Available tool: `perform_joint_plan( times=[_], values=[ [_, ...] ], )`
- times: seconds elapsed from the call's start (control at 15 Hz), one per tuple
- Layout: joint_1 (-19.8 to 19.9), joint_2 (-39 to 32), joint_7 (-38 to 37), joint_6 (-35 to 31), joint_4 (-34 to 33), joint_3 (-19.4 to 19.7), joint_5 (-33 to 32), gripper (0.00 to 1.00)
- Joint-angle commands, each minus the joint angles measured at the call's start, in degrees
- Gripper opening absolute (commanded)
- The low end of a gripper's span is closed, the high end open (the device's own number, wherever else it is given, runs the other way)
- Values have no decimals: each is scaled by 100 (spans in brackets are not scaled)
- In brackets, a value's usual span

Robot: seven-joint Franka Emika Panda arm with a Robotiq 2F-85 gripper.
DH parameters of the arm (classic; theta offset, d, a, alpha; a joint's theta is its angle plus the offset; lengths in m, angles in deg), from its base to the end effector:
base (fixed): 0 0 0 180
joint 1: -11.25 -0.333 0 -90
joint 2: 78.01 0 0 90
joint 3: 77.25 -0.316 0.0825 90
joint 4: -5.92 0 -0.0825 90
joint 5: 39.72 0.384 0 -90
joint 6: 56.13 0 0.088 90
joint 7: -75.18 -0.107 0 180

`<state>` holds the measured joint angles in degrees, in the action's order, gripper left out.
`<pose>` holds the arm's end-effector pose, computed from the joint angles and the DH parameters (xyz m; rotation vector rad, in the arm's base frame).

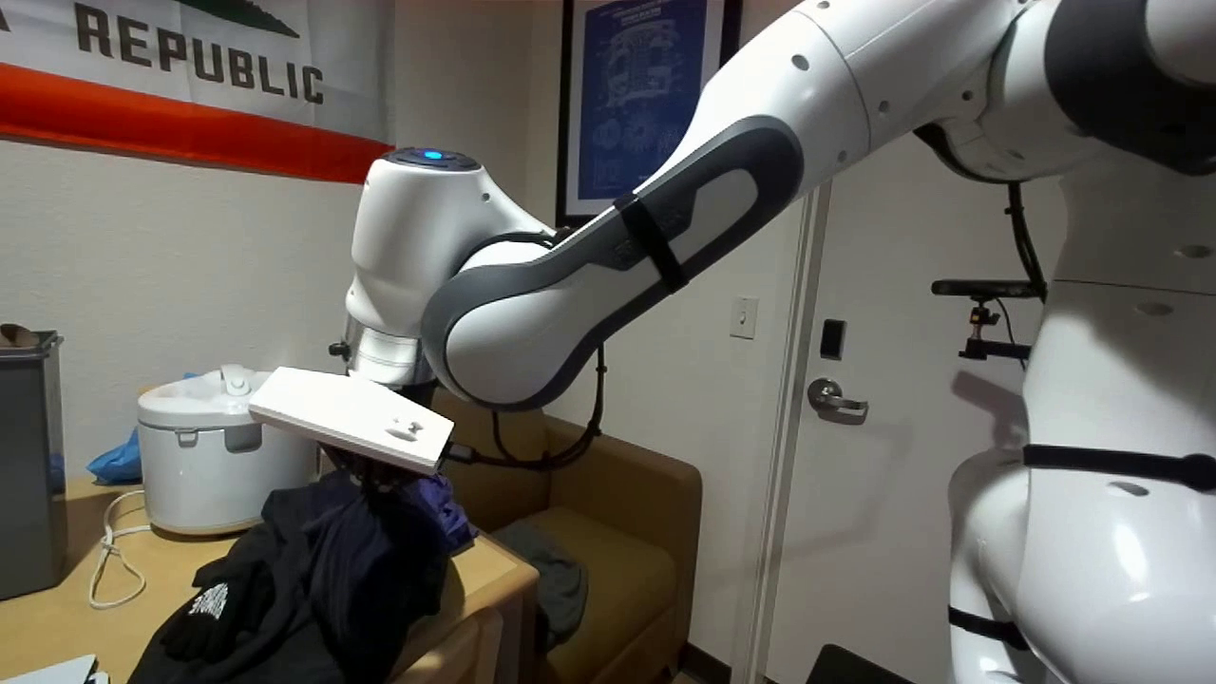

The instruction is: Pick up the black cloth from the table and put it on the chair back.

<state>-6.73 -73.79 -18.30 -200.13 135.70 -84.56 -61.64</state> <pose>0.4834 0.2326 0.4235 -2.6503 1.3034 -0.6031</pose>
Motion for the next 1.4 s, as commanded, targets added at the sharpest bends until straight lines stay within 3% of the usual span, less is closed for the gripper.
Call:
perform_joint_plan(
  times=[0.0,0.53,1.33],
  values=[
    [308,605,-222,166,436,-389,43,1],
    [567,1128,-112,246,731,-895,297,1],
    [534,908,146,329,332,-1375,338,1]
  ],
)
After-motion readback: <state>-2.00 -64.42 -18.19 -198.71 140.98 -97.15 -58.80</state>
